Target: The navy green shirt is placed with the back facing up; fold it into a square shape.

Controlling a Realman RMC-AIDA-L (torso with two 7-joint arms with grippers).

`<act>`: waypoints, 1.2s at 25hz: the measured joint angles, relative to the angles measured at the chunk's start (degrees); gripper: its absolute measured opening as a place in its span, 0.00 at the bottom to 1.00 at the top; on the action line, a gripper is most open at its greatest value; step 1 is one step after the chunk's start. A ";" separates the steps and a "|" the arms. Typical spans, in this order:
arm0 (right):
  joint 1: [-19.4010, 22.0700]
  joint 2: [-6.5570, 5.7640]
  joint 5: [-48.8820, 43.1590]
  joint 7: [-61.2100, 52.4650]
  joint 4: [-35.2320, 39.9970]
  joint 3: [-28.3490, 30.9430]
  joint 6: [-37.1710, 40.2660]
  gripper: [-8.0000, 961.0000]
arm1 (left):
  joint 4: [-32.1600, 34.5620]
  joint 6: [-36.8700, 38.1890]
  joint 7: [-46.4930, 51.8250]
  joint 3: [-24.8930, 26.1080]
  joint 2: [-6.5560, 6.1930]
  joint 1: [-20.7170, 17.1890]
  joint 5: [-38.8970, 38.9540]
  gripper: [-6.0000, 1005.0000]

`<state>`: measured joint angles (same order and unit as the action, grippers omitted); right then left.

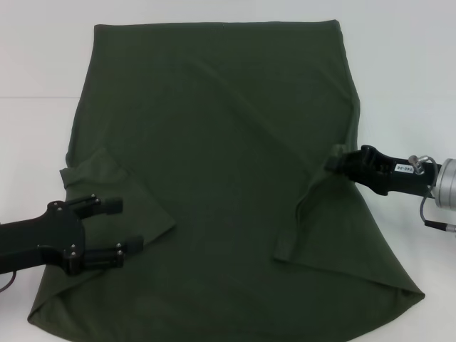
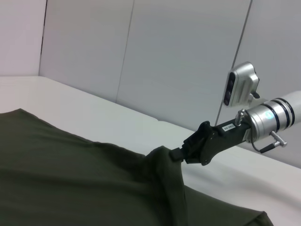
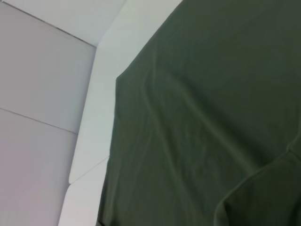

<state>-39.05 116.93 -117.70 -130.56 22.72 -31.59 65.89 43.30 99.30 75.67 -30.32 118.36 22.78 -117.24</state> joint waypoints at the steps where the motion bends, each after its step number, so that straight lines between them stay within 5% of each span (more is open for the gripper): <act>1: -0.09 0.20 0.01 0.00 0.03 0.11 -0.39 0.14 | 0.01 0.06 0.00 0.00 0.03 -0.04 0.15 0.87; 12: 1.77 1.29 7.38 8.02 -0.58 0.36 1.80 0.21 | -0.20 0.64 0.00 -0.01 0.03 -0.18 0.42 0.87; 22: 5.60 0.87 11.67 24.75 -0.03 0.21 13.95 0.64 | -0.57 0.63 8.17 3.95 0.00 0.01 2.03 0.87; 27: 8.06 -0.33 8.30 42.28 0.38 -2.18 23.34 0.76 | -0.58 1.83 21.13 5.88 -2.21 0.27 1.96 0.87; 30: 9.86 0.48 5.53 53.56 2.52 -3.80 26.69 0.83 | -0.58 4.23 30.24 5.50 -4.67 0.18 1.58 0.87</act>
<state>-29.19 117.41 -112.17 -77.01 25.25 -35.39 92.58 42.71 103.53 105.91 -24.82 113.68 22.96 -115.66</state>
